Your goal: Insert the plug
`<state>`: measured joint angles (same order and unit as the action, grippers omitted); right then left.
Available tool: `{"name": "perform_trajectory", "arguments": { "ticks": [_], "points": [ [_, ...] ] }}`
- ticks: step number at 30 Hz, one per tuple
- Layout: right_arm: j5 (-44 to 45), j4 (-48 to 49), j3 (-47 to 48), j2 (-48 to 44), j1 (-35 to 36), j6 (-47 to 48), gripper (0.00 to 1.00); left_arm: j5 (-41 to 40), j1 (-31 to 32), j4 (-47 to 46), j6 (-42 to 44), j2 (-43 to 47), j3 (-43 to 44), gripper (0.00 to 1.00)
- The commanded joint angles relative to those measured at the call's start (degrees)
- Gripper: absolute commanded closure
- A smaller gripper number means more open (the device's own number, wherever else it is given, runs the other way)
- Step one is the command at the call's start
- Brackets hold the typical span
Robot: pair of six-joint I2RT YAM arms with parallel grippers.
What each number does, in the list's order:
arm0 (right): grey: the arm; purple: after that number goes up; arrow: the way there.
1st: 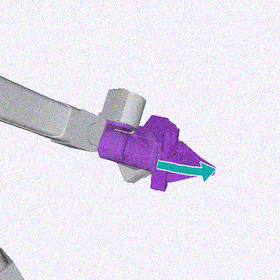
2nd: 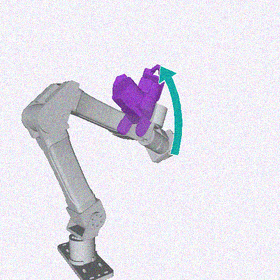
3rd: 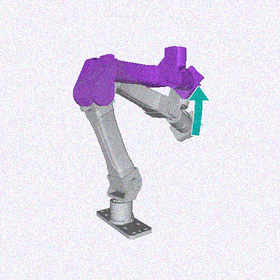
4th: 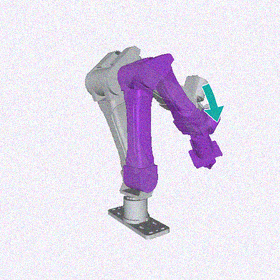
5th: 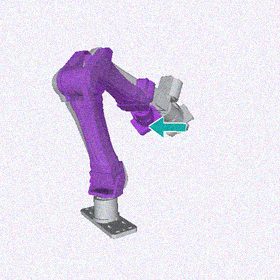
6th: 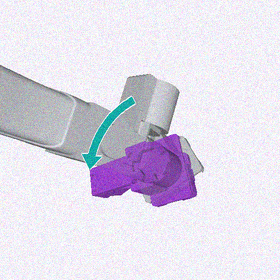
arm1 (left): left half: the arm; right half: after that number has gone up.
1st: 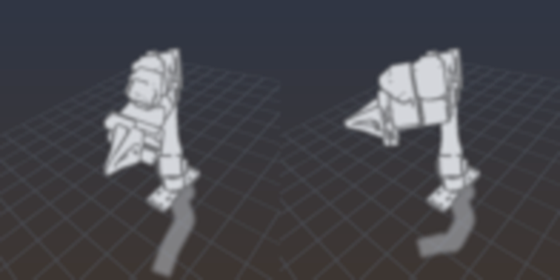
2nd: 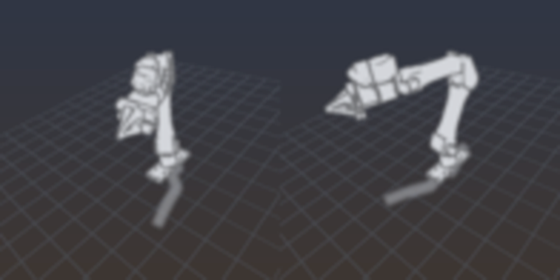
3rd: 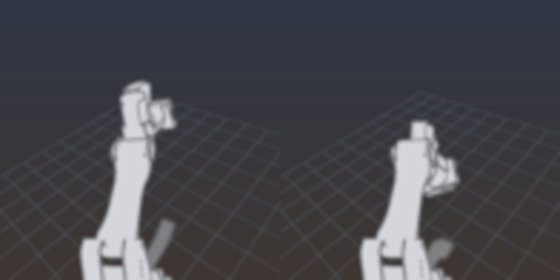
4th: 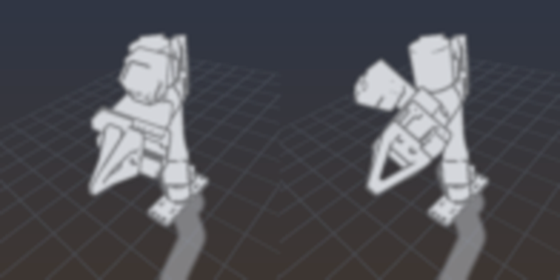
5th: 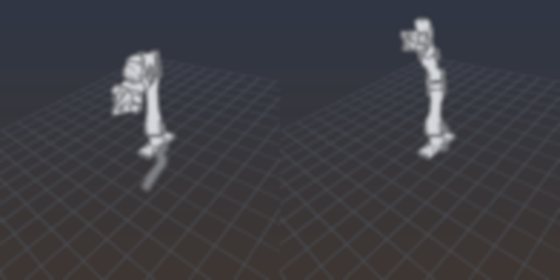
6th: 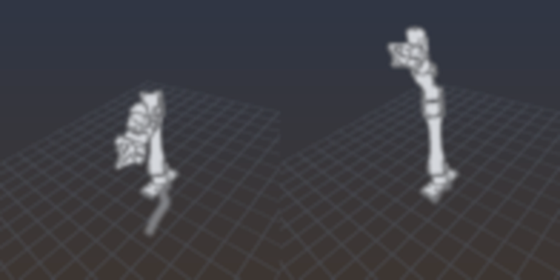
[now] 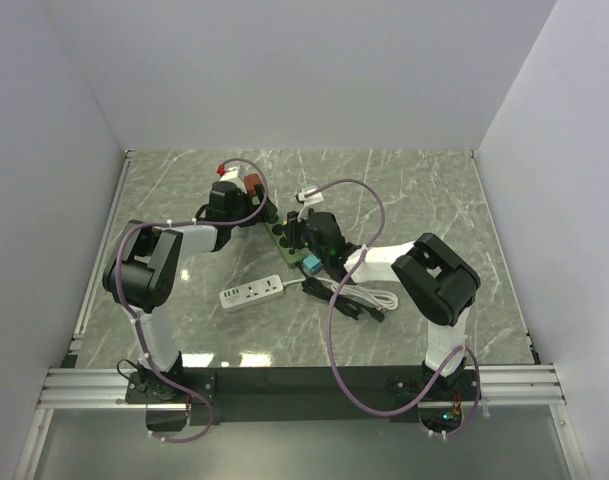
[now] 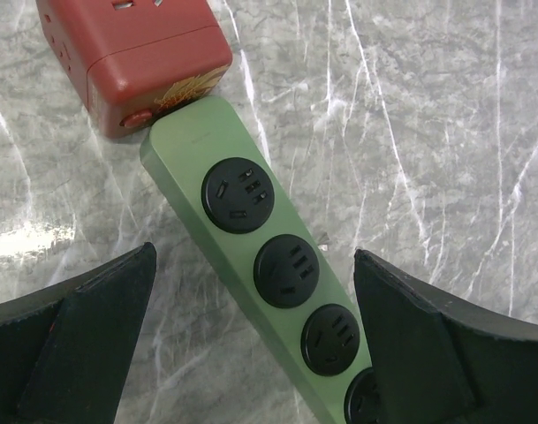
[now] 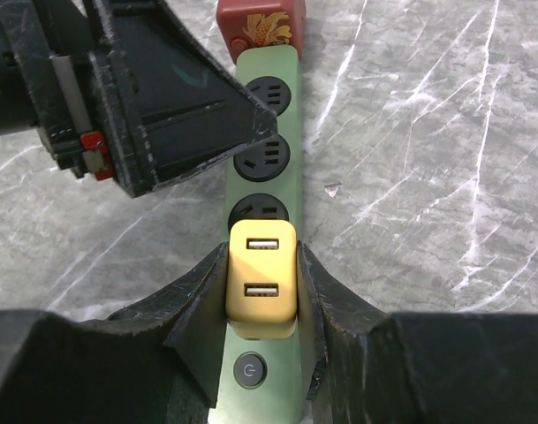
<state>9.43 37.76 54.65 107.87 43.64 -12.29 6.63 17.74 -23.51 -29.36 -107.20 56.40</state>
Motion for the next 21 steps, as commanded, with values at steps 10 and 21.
{"name": "perform_trajectory", "arguments": {
  "ticks": [10, 21],
  "points": [
    [-0.03, 0.56, 2.65, 0.85, 0.57, 0.87, 1.0, 1.63, 0.46, 2.41, 1.15, -2.4, 4.42, 0.01],
    [1.99, 2.85, -0.69, 1.9, 1.98, 1.75, 1.0, 1.89, 0.46, 1.89, 1.24, -0.91, 3.36, 0.01]
  ]
}}
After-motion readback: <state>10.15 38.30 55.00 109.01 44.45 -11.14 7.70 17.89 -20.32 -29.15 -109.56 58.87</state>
